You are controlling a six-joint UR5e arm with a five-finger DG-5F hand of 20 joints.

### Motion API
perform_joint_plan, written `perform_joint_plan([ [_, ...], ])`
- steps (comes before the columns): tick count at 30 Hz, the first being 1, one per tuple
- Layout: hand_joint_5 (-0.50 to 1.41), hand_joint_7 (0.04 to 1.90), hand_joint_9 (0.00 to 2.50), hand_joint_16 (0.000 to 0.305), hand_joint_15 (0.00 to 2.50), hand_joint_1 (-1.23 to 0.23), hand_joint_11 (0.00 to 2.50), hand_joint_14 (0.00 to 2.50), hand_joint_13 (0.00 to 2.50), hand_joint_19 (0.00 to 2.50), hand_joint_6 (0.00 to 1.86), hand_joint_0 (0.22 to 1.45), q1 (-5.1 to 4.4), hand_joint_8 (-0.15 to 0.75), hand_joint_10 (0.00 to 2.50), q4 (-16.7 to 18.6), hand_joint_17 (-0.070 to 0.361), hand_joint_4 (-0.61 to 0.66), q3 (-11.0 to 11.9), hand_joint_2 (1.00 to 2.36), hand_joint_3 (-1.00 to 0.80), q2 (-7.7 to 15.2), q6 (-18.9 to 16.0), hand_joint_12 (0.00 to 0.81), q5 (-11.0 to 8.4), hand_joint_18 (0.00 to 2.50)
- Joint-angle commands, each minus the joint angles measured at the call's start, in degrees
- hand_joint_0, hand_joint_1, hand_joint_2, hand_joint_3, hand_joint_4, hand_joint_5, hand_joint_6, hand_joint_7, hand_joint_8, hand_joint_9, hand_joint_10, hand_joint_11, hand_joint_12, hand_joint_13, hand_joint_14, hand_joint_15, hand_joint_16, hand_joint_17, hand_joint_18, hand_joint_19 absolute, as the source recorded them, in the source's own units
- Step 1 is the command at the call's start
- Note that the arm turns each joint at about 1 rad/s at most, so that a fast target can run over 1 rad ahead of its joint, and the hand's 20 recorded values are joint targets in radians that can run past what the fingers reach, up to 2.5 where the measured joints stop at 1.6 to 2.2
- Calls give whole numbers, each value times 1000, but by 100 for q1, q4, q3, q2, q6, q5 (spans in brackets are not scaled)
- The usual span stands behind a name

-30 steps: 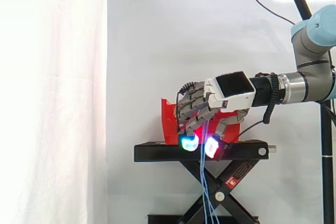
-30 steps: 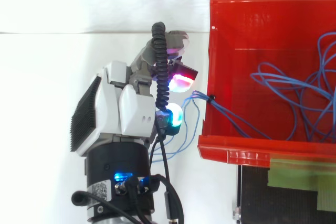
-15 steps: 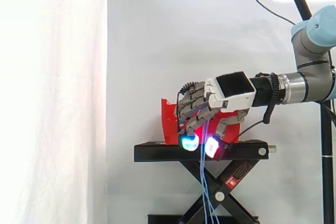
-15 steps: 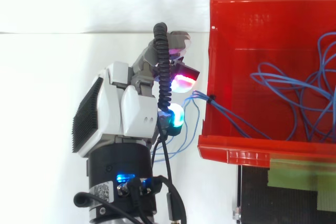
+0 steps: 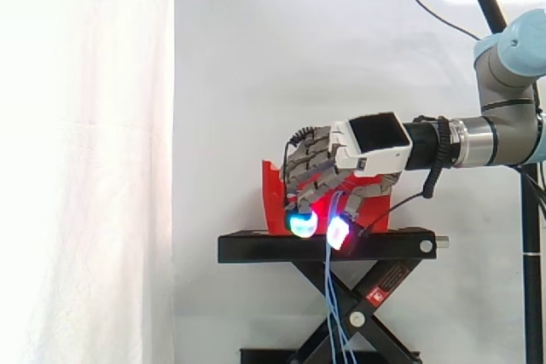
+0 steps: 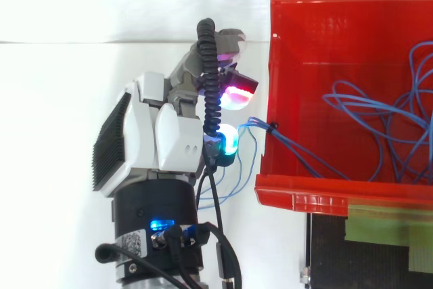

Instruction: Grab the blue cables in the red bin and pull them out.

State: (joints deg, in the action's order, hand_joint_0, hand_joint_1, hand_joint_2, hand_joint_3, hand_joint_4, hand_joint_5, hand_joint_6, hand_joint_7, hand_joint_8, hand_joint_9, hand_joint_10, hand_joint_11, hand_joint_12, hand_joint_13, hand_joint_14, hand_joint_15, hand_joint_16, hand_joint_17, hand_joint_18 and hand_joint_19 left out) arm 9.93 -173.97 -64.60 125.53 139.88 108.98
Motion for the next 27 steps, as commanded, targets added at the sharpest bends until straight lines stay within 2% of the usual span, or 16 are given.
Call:
perform_joint_plan([
  [1,941,864,756,46,547,-895,593,20,615,726,1,825,0,253,18,21,104,76,0,1000,-1000,7,0,357,0,576],
  [27,917,818,757,47,548,-893,596,20,618,733,4,824,26,254,16,-93,105,82,0,1000,-1000,-2,0,356,18,580],
])
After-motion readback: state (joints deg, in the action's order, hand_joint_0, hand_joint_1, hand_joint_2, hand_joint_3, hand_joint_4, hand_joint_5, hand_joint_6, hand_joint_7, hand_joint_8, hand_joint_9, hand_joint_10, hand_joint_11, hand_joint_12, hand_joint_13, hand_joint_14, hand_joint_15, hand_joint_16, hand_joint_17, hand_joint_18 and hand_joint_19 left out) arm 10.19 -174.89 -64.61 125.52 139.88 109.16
